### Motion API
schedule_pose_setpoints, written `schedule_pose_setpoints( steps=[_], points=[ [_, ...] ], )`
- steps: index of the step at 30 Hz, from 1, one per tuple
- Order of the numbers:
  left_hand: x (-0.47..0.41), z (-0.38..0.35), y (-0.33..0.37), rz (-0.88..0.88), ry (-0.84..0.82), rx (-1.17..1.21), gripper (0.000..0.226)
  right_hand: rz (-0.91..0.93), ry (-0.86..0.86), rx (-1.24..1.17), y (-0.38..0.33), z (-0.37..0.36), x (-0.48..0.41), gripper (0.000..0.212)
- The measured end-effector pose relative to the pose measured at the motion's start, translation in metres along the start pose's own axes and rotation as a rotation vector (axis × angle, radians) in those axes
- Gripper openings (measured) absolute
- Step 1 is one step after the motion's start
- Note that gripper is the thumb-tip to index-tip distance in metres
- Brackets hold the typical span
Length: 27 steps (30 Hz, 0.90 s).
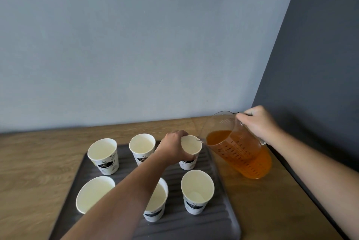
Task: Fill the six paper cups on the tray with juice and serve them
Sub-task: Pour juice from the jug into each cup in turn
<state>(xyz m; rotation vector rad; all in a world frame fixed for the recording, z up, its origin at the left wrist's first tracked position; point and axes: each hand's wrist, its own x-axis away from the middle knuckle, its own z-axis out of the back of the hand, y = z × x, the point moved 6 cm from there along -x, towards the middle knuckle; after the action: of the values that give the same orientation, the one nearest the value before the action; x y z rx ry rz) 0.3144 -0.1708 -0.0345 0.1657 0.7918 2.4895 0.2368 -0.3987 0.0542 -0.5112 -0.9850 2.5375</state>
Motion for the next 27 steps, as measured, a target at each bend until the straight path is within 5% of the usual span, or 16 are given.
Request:
schedule_pose_setpoints(
  steps=[27],
  points=[
    [0.012, 0.003, -0.005, 0.023, 0.0, 0.041, 0.092, 0.091, -0.02, 0.203, -0.018, 0.003, -0.004, 0.046]
  ],
)
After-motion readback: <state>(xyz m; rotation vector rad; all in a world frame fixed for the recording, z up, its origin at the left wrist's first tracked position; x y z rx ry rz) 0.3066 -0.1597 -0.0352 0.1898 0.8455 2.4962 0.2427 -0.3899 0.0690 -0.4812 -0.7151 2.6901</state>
